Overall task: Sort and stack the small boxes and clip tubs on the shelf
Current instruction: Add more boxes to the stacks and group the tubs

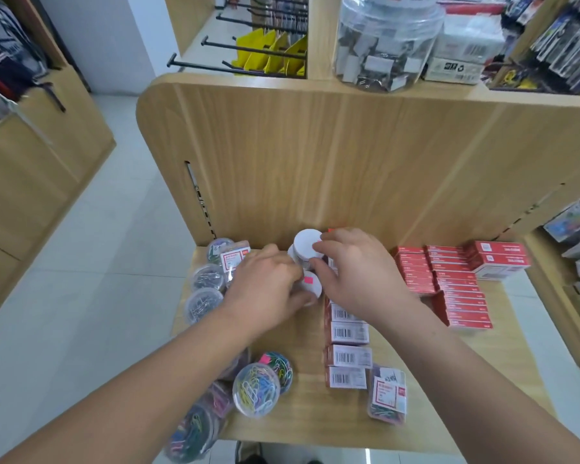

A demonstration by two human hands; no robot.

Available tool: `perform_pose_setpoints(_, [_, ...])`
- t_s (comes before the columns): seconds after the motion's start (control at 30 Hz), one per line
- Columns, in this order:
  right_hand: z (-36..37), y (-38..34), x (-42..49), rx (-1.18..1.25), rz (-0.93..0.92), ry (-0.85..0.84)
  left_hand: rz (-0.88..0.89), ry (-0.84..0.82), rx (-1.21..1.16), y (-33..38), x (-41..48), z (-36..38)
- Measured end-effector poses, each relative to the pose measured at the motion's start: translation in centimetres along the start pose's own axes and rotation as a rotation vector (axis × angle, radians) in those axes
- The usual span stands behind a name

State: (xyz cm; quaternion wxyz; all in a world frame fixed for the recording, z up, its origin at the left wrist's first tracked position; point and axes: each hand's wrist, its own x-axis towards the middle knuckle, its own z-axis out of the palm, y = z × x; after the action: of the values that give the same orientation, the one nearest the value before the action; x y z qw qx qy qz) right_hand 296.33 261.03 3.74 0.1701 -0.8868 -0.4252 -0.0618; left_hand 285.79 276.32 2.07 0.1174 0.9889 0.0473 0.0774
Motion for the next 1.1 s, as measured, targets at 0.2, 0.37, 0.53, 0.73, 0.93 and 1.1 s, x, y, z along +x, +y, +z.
perform_pose_setpoints(0.2, [2.2,-1.4,0.8,-0.175,-0.027,-0.129,-0.171,0.184,-0.050,-4.4,-4.7,-3.5])
perform_pose_setpoints(0.37, [2.4,-2.5,0.7,-0.237,-0.004,-0.083,-0.376,0.230,-0.278,-6.8,-8.0,-4.3])
perform_pose_setpoints(0.53, [0.7,-4.4,0.1,-0.111,0.006,-0.060,-0.491,0.269,-0.392,-8.5,-11.1,-5.4])
perform_pose_setpoints(0.73, [-1.6,-9.8,-4.2,0.407,0.049,-0.270,-0.659,0.290,-0.523,-7.5,-17.0,-6.4])
perform_pose_setpoints(0.93, [-0.1,-11.4,-10.6,0.403,0.085,-0.346,-0.578,-0.026,-0.448,-2.4,-24.0,-4.9])
perform_pose_setpoints(1.1, [1.6,-11.7,-12.5,0.308,0.081,-0.358,-0.581,-0.031,-0.405,-0.4,-26.0,-0.4])
